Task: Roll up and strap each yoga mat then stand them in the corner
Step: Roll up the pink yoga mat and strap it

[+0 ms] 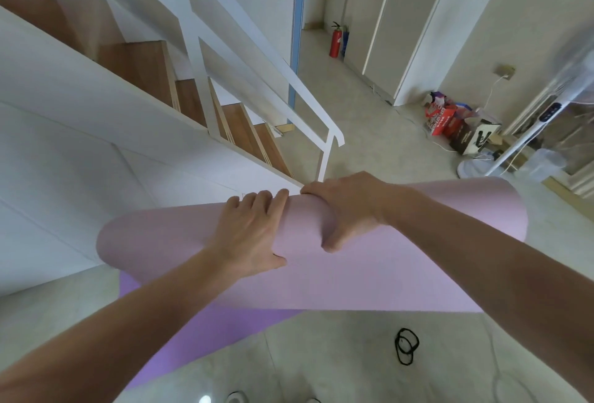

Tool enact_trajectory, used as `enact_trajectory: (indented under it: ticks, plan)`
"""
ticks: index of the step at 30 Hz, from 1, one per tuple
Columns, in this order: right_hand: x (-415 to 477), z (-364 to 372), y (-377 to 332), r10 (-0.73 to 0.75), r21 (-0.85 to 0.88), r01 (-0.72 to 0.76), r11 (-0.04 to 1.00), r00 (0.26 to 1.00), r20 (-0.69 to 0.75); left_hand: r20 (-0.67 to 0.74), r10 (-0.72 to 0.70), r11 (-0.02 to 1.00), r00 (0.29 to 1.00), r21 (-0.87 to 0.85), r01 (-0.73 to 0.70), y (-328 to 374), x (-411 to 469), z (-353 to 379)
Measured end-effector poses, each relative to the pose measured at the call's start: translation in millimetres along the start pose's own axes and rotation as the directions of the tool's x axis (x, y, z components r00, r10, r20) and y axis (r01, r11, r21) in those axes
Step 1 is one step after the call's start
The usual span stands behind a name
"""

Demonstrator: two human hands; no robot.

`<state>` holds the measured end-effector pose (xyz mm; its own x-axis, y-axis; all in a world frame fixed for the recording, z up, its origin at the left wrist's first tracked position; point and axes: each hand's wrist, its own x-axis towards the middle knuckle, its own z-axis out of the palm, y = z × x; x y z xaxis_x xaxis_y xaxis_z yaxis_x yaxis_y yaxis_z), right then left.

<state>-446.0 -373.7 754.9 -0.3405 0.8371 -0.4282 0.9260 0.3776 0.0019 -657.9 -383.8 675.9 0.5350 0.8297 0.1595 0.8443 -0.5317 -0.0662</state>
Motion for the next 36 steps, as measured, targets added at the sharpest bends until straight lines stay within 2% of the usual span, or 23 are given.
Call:
enact_trajectory:
  ticks: [2,5,7,9,10,12,14,15,18,21,24,26,29,31,34,36]
  plan:
    - [-6.8,12.8,-4.6,-0.027,-0.138,0.022,0.990,0.999,-0.036,0.101,-0.009,0.998,0.995,-0.056,0.015,-5.5,6.9,-7.3]
    - [-20.0,37.4,-16.4,-0.027,-0.350,-0.032,0.936,0.986,-0.162,0.306,-0.032,0.953,0.951,-0.278,0.122,-12.3,13.8,-23.1]
    - [-21.8,47.1,-18.2,-0.035,-0.350,-0.055,0.935,0.969,-0.245,0.432,-0.007,0.898,0.902,-0.394,0.195,-15.7,15.6,-34.0]
    - [-17.4,44.3,-13.6,-0.050,-0.287,-0.006,0.958,0.981,-0.187,0.484,0.015,0.876,0.875,-0.428,0.222,-16.9,15.0,-38.6]
    - [-13.5,38.9,-9.5,-0.046,-0.235,0.014,0.972,0.990,-0.130,0.490,0.029,0.892,0.871,-0.406,0.199,-14.2,13.2,-38.9]
    - [-8.3,24.5,-1.9,-0.022,-0.126,0.015,0.992,0.999,-0.047,0.416,0.071,0.967,0.907,-0.253,0.040,-3.4,6.3,-32.8]
    - [-6.5,14.6,4.1,-0.001,-0.027,0.002,1.000,1.000,0.020,0.251,0.089,0.996,0.964,-0.028,-0.085,11.4,-4.6,-19.9]
    - [-6.4,11.9,5.8,0.003,0.003,-0.003,1.000,0.999,0.049,0.168,0.080,0.995,0.983,0.038,-0.088,16.3,-8.8,-14.0]
    - [-8.9,9.8,3.8,-0.014,0.031,0.012,0.999,0.997,0.073,0.046,0.089,0.996,0.995,-0.025,-0.088,13.8,-10.0,-1.3]
    - [-17.1,23.8,-6.0,-0.038,-0.117,0.040,0.992,0.999,0.019,0.143,0.088,0.991,0.986,-0.116,-0.072,-0.3,0.2,-7.8]
    - [-28.4,50.3,-19.5,-0.034,-0.326,-0.011,0.945,0.991,-0.132,0.343,0.040,0.950,0.938,-0.305,0.071,-9.8,11.2,-21.5]
    - [-28.1,60.7,-20.6,-0.049,-0.353,-0.039,0.935,0.970,-0.239,0.460,0.046,0.910,0.886,-0.386,0.153,-14.6,15.4,-26.5]
    - [-20.0,55.4,-14.9,-0.105,-0.330,0.037,0.943,0.975,-0.193,0.575,0.056,0.860,0.816,-0.442,0.253,-19.4,14.0,-28.8]
    - [-12.4,44.4,-9.0,-0.098,-0.262,0.062,0.963,0.987,-0.127,0.543,0.077,0.903,0.836,-0.393,0.172,-13.1,8.8,-27.5]
    - [-4.8,27.1,-0.8,-0.014,-0.064,0.012,0.998,1.000,-0.020,0.345,0.117,0.990,0.931,-0.111,-0.083,8.5,-4.1,-17.3]
    - [-3.8,22.3,1.3,0.023,0.074,-0.027,0.997,0.998,0.055,0.222,0.095,0.994,0.971,0.039,-0.106,17.6,-10.8,-7.0]
